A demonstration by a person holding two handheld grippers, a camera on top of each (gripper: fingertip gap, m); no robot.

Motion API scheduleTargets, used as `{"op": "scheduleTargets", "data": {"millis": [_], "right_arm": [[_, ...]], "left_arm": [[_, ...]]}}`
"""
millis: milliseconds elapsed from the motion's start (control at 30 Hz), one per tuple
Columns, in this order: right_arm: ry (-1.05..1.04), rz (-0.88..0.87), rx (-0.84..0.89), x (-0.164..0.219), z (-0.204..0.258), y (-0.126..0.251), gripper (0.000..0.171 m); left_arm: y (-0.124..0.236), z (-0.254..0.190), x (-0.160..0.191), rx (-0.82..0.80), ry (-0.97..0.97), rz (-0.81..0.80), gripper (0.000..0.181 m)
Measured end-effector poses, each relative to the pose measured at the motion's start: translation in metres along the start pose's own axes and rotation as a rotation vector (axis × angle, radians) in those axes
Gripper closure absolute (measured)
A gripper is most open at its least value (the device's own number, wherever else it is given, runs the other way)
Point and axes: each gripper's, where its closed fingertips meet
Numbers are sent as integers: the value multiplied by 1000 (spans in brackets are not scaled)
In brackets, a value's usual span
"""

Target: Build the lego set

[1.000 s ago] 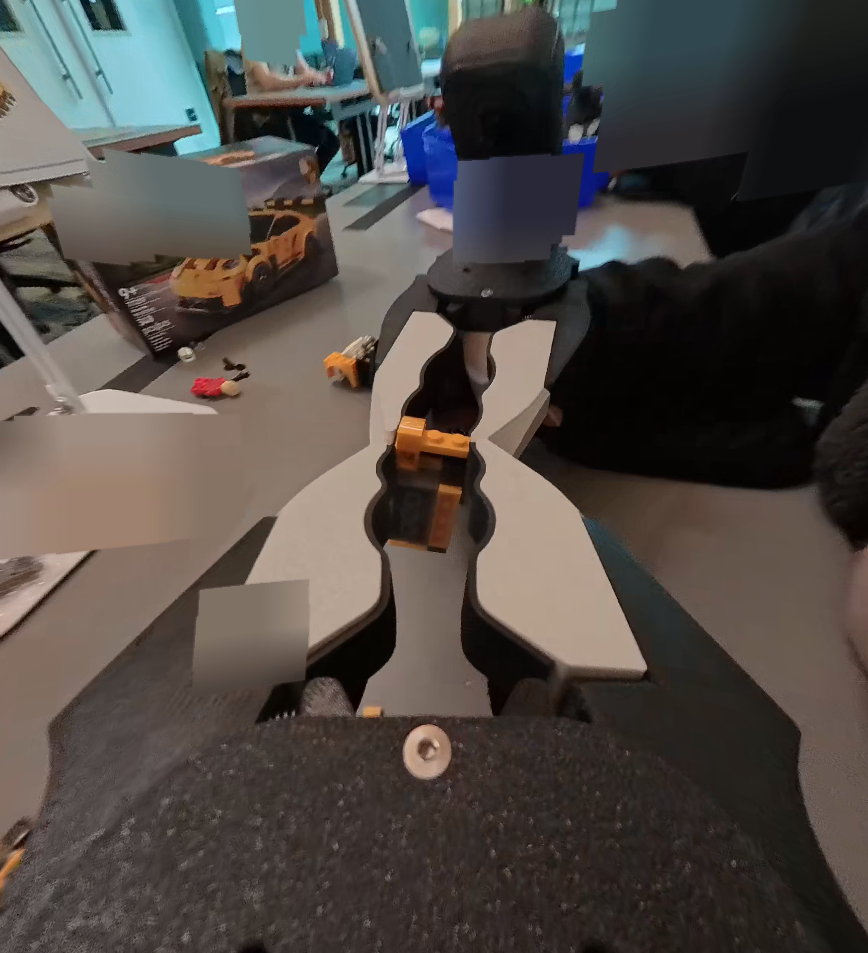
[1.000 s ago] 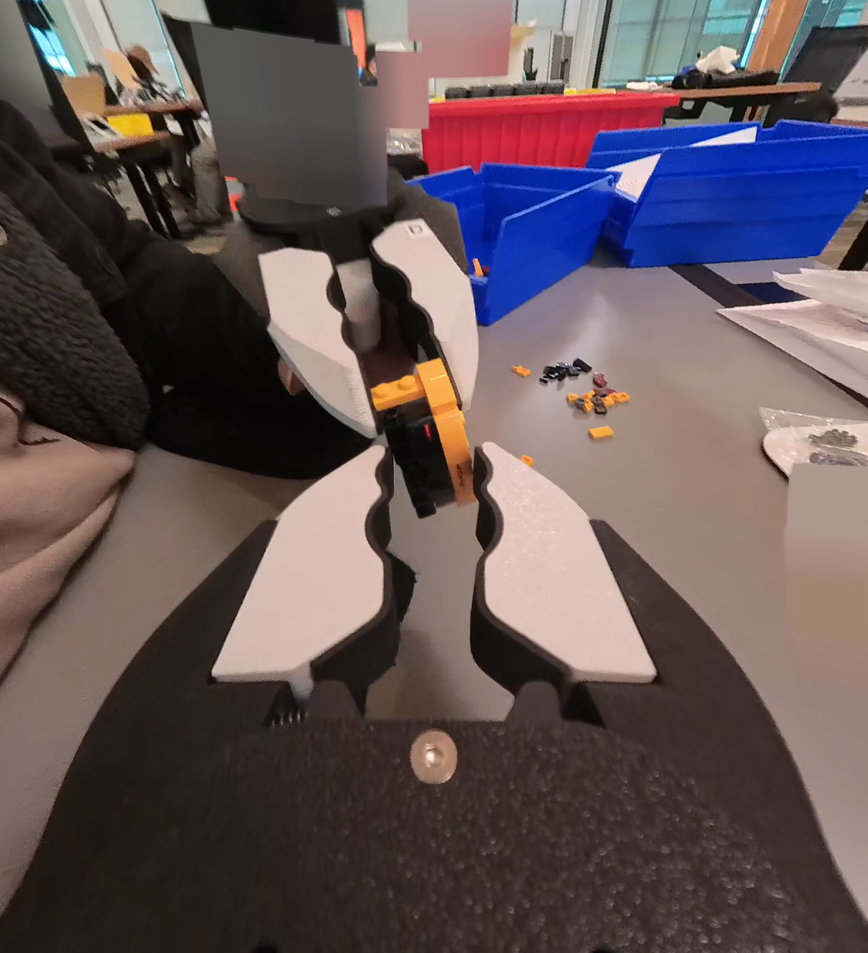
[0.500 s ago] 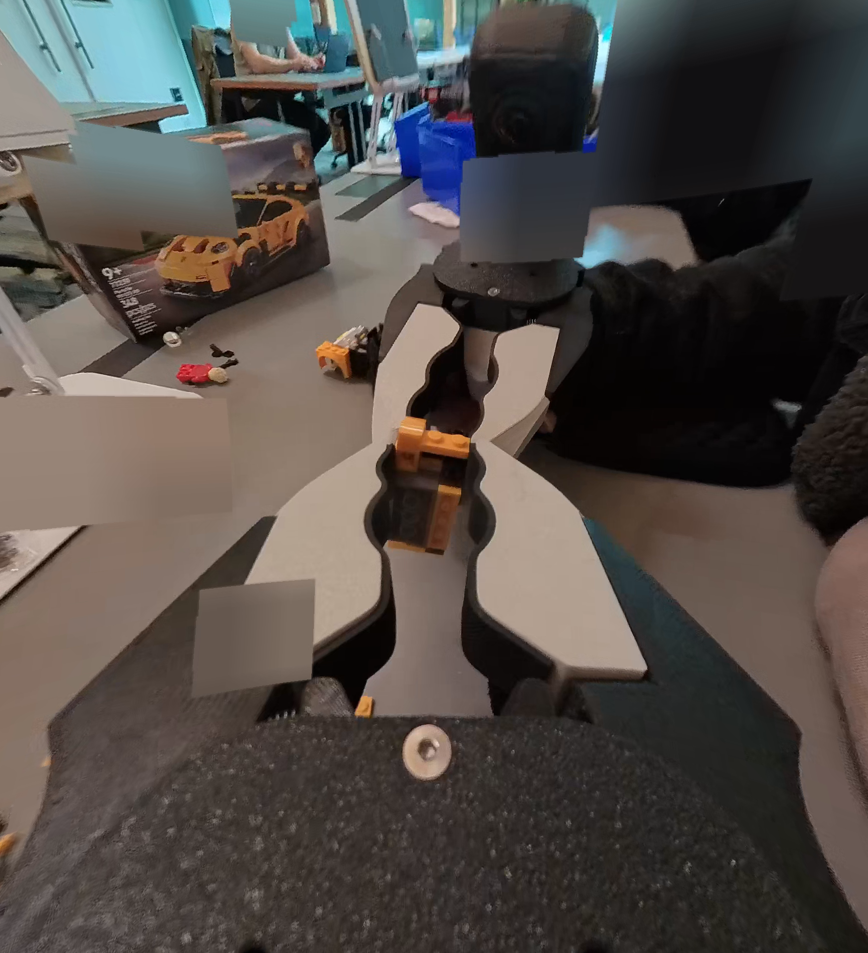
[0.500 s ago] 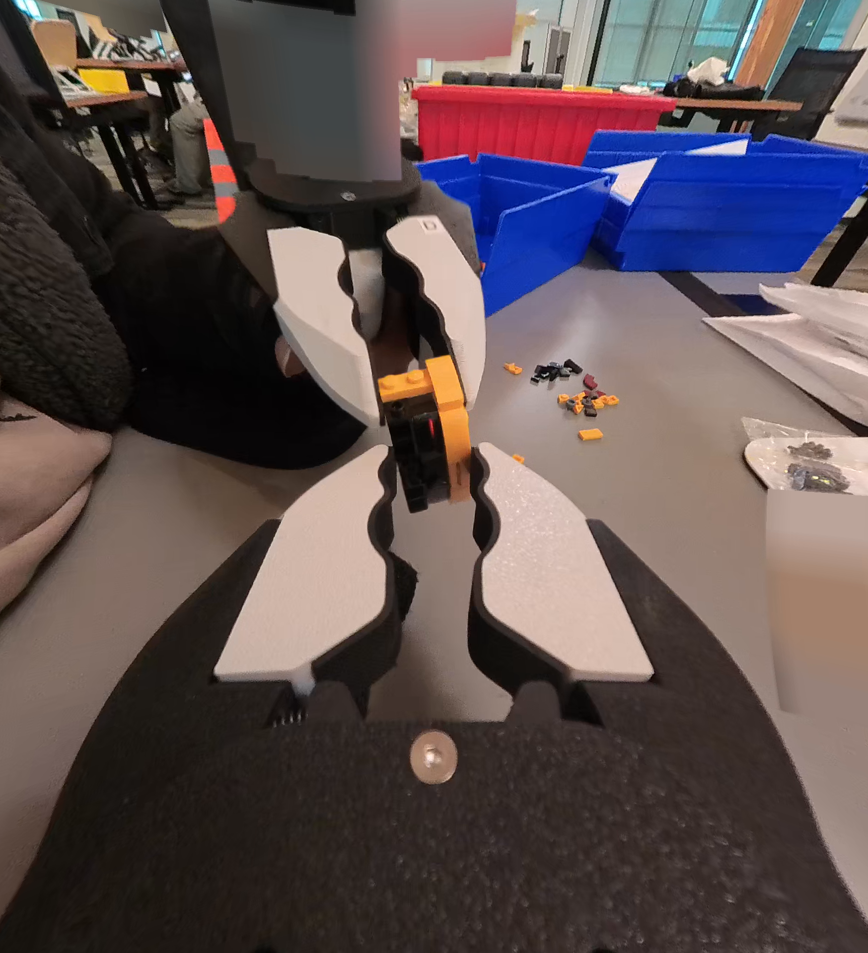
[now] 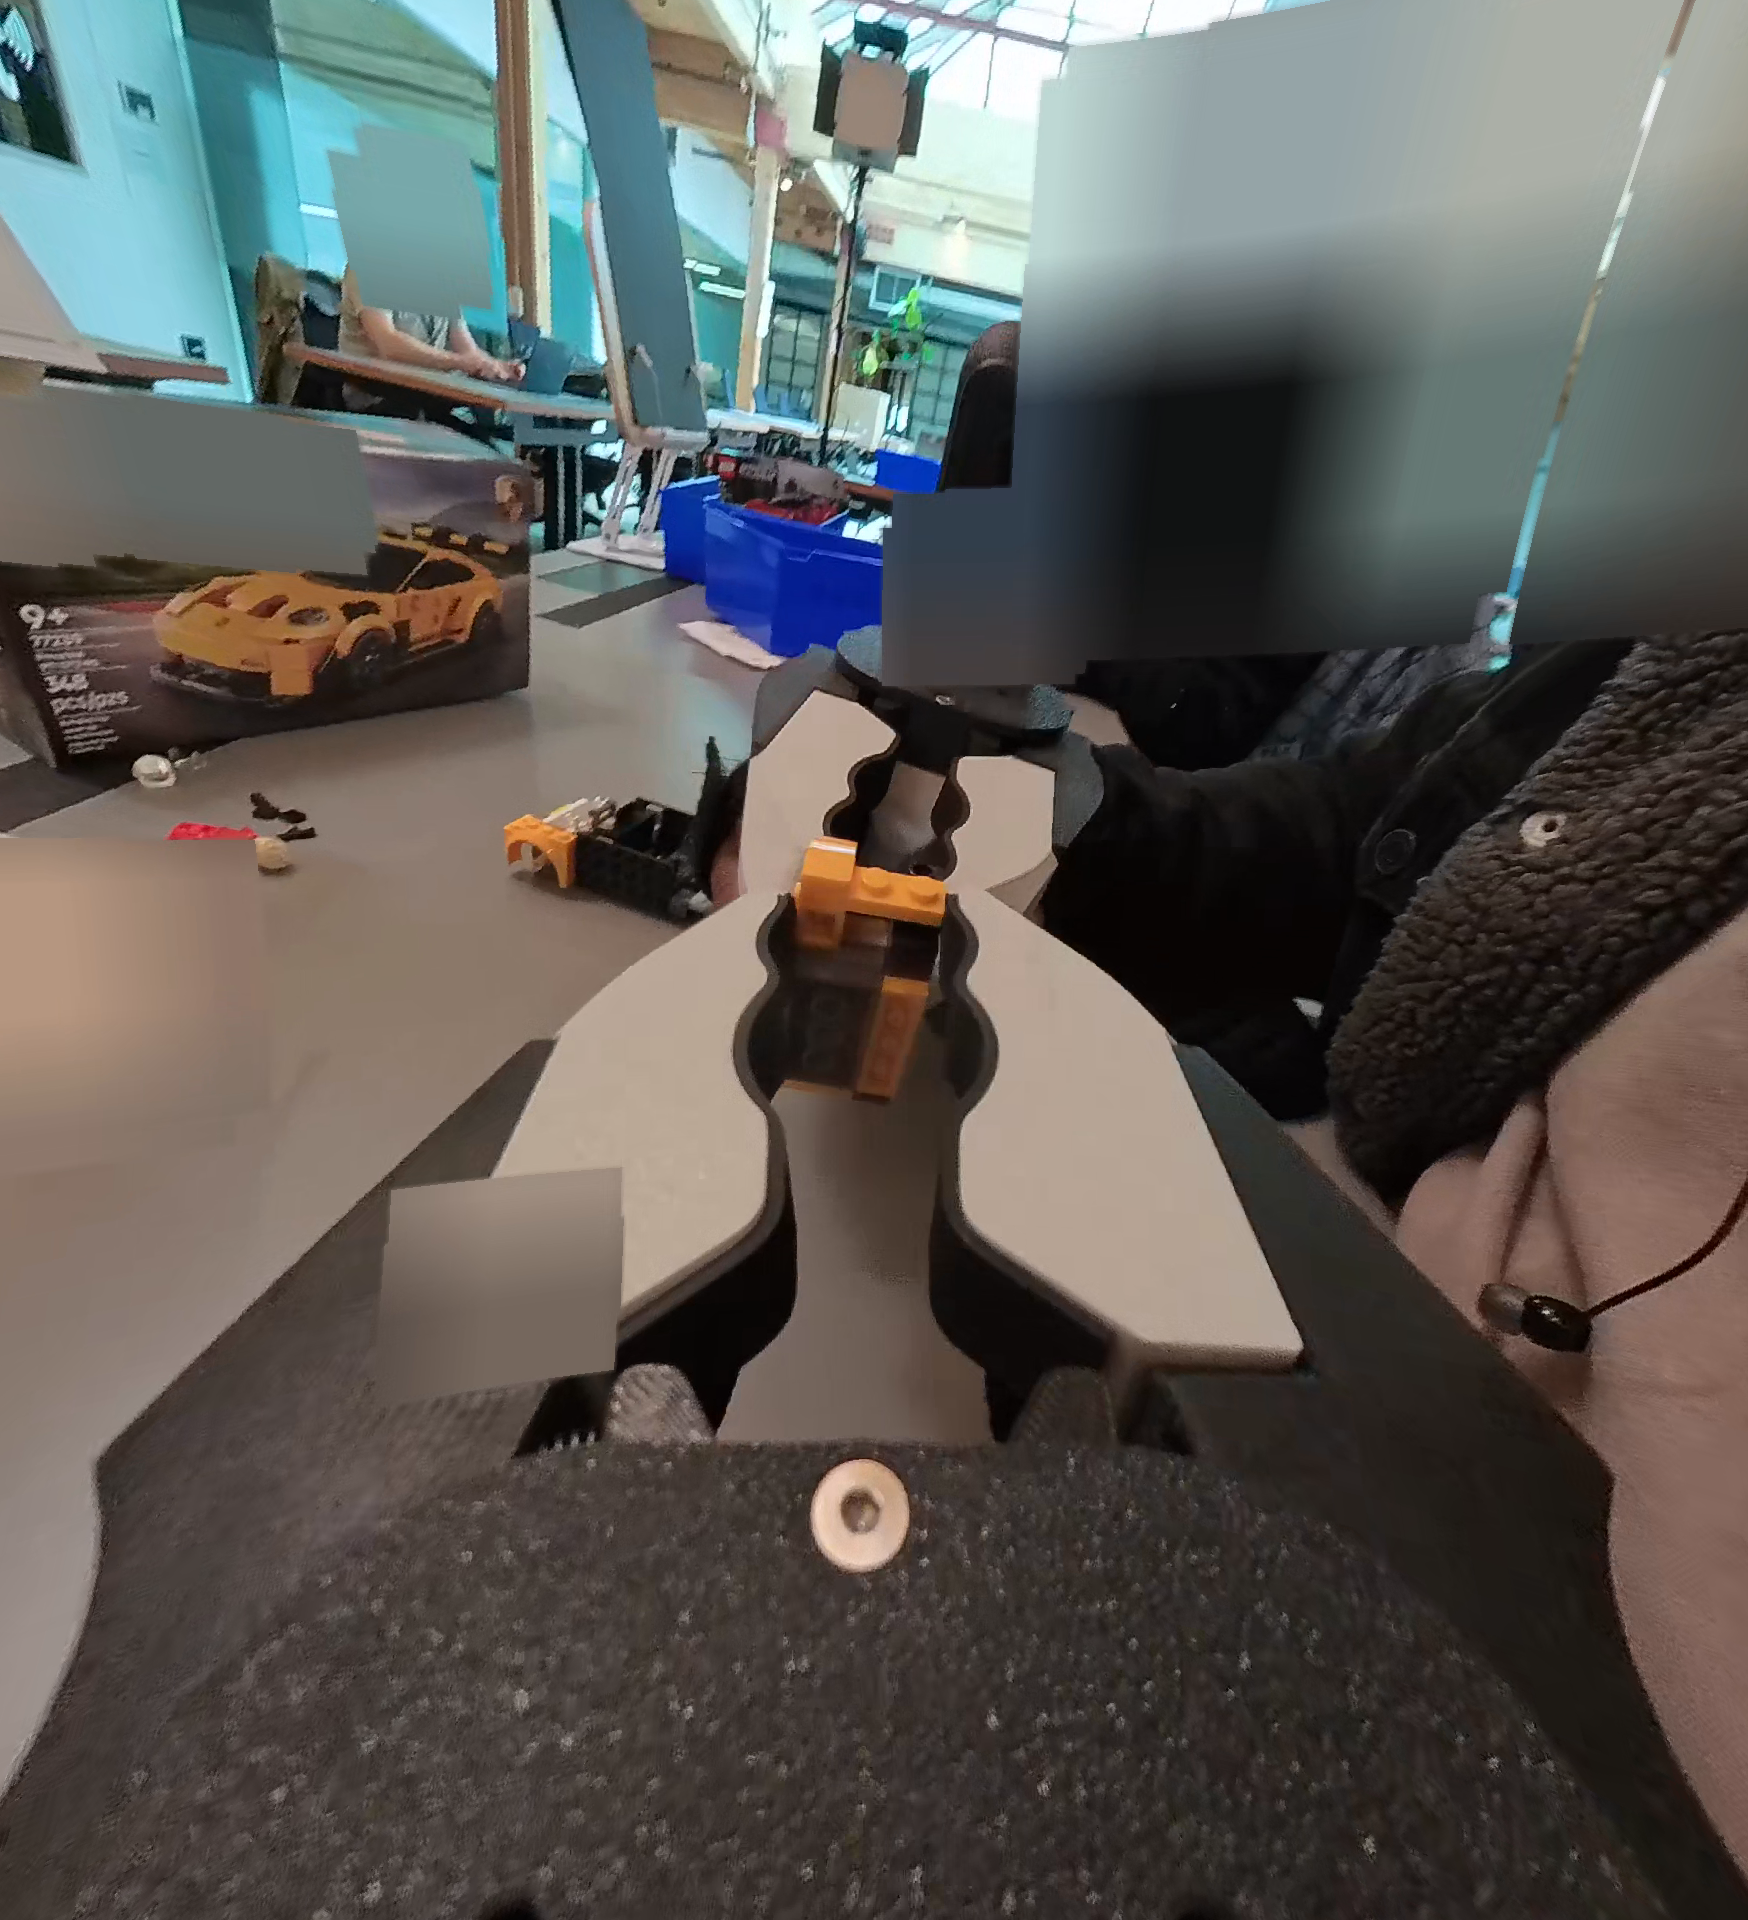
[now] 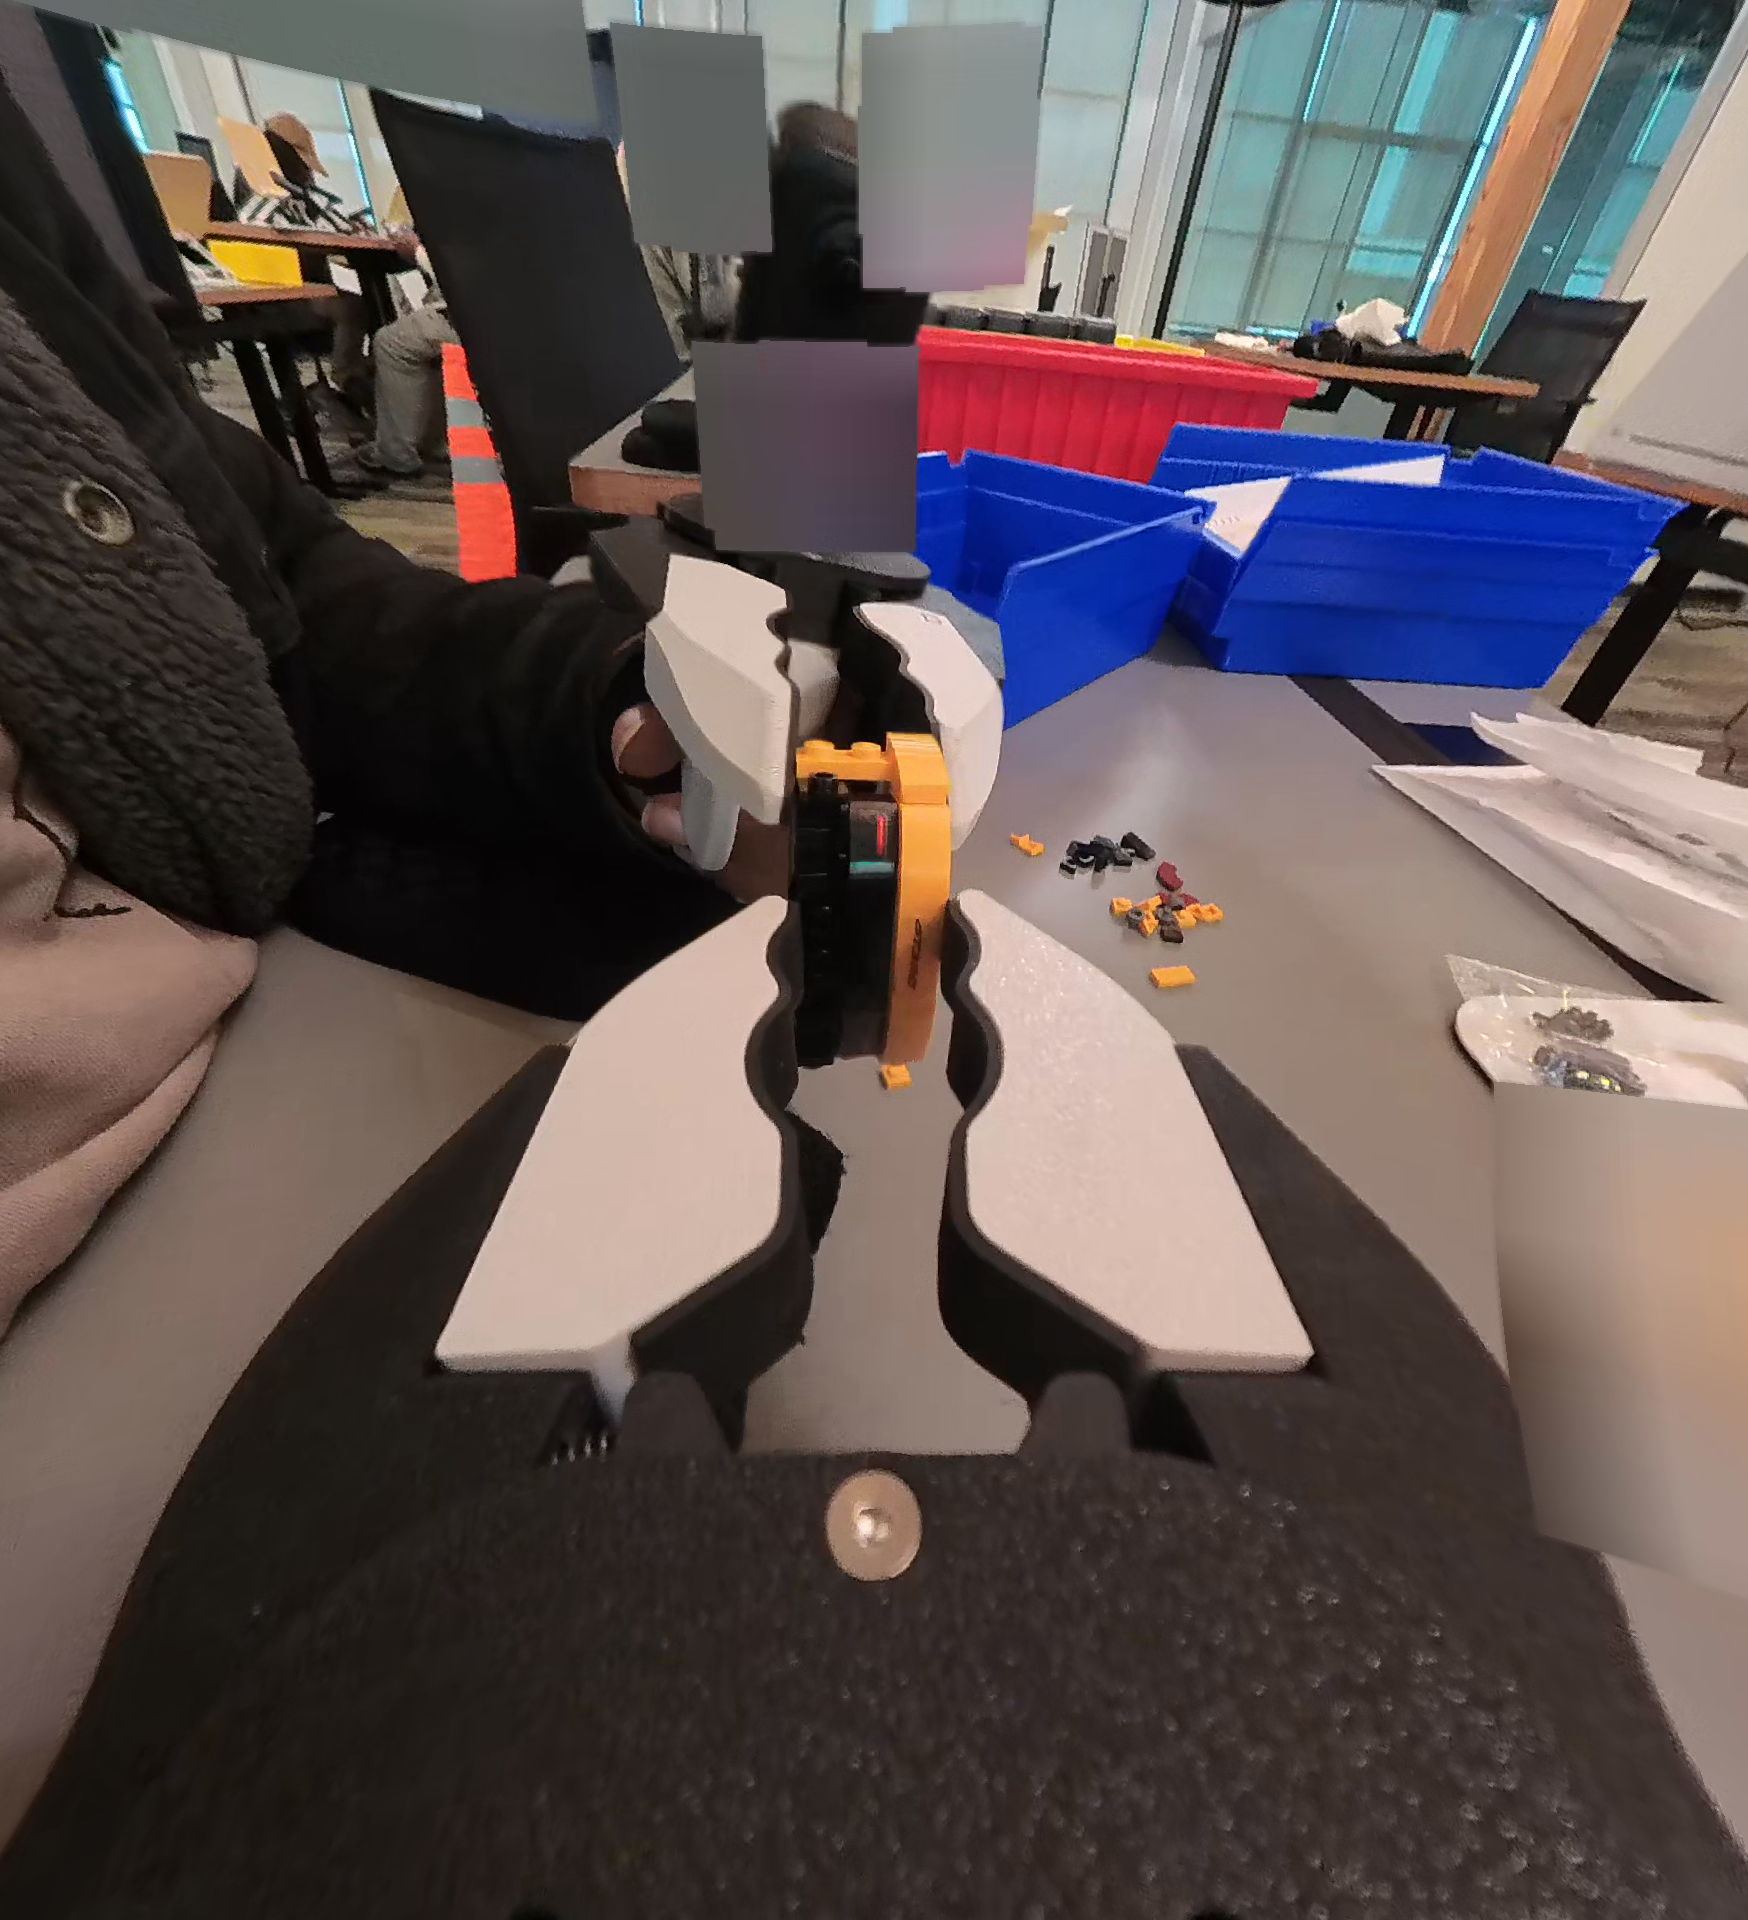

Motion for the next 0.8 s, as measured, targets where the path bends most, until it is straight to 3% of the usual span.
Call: {"op": "scheduleTargets", "data": {"millis": [200,800], "right_arm": [[16,-34,1,-11,5,2,146],[-39,-17,-10,-9,4,1,146]], "left_arm": [[1,-8,-9,60,-7,-72,155],[2,-5,-7,56,60,-76,155]]}}
Point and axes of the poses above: each gripper's, where its closed fingertips meet, y back along the fingers, x out of its underside, z = x × y across the jaws, and after that the axes turned 14 degrees about x, right-handed
